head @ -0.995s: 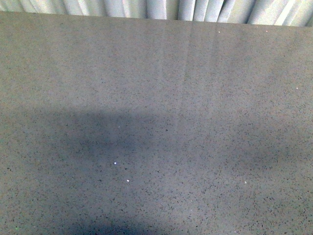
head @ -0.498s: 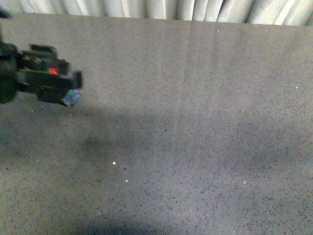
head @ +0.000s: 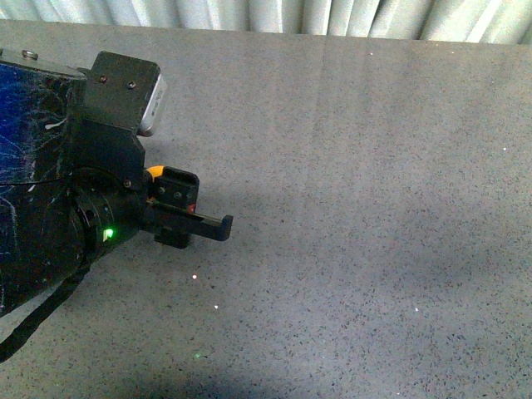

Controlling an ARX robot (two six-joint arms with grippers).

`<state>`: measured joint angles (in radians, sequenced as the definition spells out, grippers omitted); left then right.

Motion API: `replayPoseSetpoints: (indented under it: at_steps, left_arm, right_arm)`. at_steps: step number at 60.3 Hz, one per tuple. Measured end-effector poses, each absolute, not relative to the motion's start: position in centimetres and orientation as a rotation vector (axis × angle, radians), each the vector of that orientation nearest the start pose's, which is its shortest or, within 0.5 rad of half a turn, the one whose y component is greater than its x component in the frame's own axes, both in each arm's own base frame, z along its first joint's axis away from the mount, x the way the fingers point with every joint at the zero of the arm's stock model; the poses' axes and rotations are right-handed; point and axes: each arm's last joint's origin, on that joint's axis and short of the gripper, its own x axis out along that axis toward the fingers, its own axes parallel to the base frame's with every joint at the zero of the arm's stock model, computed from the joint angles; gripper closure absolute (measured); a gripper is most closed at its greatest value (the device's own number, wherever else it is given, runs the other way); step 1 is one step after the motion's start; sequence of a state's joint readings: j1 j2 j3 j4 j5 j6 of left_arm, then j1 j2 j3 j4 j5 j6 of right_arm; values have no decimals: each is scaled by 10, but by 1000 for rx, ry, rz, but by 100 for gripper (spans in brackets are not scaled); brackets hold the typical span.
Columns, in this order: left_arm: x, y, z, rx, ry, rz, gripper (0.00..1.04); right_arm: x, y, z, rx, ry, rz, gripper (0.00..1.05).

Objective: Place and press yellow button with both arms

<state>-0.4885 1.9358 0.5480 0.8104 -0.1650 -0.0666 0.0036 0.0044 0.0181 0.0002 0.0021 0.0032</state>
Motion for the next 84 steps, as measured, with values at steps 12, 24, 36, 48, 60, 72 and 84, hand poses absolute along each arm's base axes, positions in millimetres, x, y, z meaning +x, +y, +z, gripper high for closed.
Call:
replayPoseSetpoints:
  at_steps: [12, 24, 36, 48, 60, 72, 84]
  left_arm:
    - [262, -135, 79, 79, 569, -312, 33]
    - [258, -123, 139, -49, 473, -348, 8]
    - [249, -80, 201, -107, 203, -215, 18]
    - [200, -13, 214, -32, -7, 12, 57]
    - [179, 0, 196, -15, 14, 5, 91]
    - [163, -1, 188, -10, 4, -3, 103]
    - [149, 0, 181, -10, 7, -3, 103]
  right_arm:
    - [97, 0, 169, 3, -14, 2, 9]
    - [97, 0, 169, 3, -14, 2, 9]
    - [97, 0, 169, 3, -14, 3, 9]
    - [107, 6, 173, -67, 398, 39, 9]
    - [158, 23, 194, -186, 425, 128, 9]
    - [221, 61, 205, -262, 386, 295, 9]
    - [289, 122, 201, -294, 399, 449, 9]
